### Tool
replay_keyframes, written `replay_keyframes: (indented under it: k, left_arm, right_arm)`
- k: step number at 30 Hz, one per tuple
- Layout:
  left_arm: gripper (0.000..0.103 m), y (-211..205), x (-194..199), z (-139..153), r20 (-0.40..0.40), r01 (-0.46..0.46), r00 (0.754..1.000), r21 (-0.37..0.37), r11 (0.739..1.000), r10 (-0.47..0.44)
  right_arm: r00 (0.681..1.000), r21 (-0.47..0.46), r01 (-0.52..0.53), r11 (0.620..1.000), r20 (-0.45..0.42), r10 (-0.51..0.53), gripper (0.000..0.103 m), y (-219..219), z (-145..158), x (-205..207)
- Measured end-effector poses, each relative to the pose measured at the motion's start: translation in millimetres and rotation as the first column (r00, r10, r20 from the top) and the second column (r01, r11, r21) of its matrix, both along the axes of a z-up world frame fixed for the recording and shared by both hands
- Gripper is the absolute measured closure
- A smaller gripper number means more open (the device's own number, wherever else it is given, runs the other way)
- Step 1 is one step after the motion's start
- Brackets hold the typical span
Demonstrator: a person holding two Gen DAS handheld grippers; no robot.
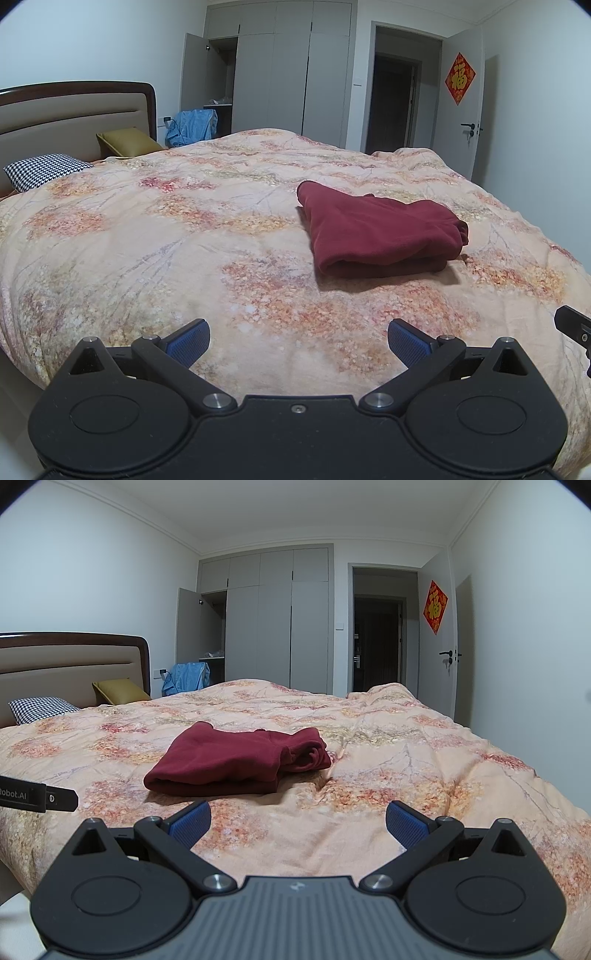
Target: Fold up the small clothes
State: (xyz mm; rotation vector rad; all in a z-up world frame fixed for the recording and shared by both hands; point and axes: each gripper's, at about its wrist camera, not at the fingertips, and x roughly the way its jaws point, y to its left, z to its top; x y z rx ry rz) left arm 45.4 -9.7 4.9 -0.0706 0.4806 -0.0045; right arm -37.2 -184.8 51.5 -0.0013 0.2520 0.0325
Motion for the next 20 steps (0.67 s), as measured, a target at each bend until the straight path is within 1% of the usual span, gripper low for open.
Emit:
replay_keyframes:
  k: [15,20]
  left_arm:
    - [0.001,4,14,-6,-0.069,-0.028,0.997,-0.052,0.998,0.025]
    - [0.001,5,20,-9,-0.091,-0.047,0.995,-0.046,0.998,0.042]
  right_arm:
    - [0.999,-0.008,-0.008,1.0,-0.036,0.008,0.0,1,-6,8]
    - [0.998,-0.009,-0.013,1.0,-0.059,0.012,0.0,2,-10,15]
